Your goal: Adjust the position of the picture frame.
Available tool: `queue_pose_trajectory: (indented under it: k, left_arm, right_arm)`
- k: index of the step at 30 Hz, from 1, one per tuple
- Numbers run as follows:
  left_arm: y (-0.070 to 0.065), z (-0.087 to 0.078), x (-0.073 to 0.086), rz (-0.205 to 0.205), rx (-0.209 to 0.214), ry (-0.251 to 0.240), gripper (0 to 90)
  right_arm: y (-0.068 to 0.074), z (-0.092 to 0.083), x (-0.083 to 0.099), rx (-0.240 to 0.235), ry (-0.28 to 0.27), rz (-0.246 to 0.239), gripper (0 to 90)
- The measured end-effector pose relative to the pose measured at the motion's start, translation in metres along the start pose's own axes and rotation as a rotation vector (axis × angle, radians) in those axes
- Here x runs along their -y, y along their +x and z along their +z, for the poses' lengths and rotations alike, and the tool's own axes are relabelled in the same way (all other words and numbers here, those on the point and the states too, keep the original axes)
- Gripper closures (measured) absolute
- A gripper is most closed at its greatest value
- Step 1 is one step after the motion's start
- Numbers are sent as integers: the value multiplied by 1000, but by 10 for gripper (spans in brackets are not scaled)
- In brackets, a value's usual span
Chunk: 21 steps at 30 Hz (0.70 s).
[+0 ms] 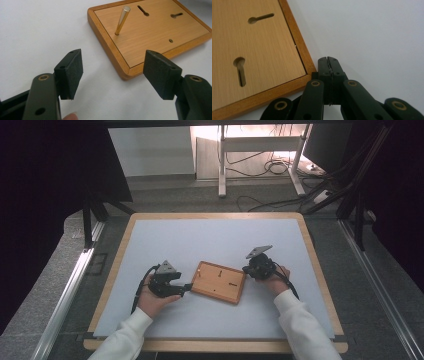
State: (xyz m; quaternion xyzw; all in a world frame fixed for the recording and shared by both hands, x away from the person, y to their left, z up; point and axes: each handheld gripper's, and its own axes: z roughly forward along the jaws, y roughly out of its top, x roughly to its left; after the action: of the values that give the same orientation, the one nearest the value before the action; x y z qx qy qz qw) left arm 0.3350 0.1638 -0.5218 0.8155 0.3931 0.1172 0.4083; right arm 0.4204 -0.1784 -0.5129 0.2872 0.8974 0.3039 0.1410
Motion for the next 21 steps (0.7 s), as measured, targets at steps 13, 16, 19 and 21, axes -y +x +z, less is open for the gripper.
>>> queue_pose_trajectory:
  k: [13,16,19,21]
  left_arm:
    - [0,-1,0,1,0,-6,320]
    - [1,-2,0,-1,-3,-9,320]
    - [1,-3,0,-6,-1,-10,320]
    - [1,-3,0,-6,0,-9,320]
  right_arm:
    - [33,-15,10,-37,14,-96,900]
    - [43,-17,8,-48,12,-116,900]
    - [53,-21,9,-42,21,-132,900]
    - [56,-24,12,-42,19,-121,900]
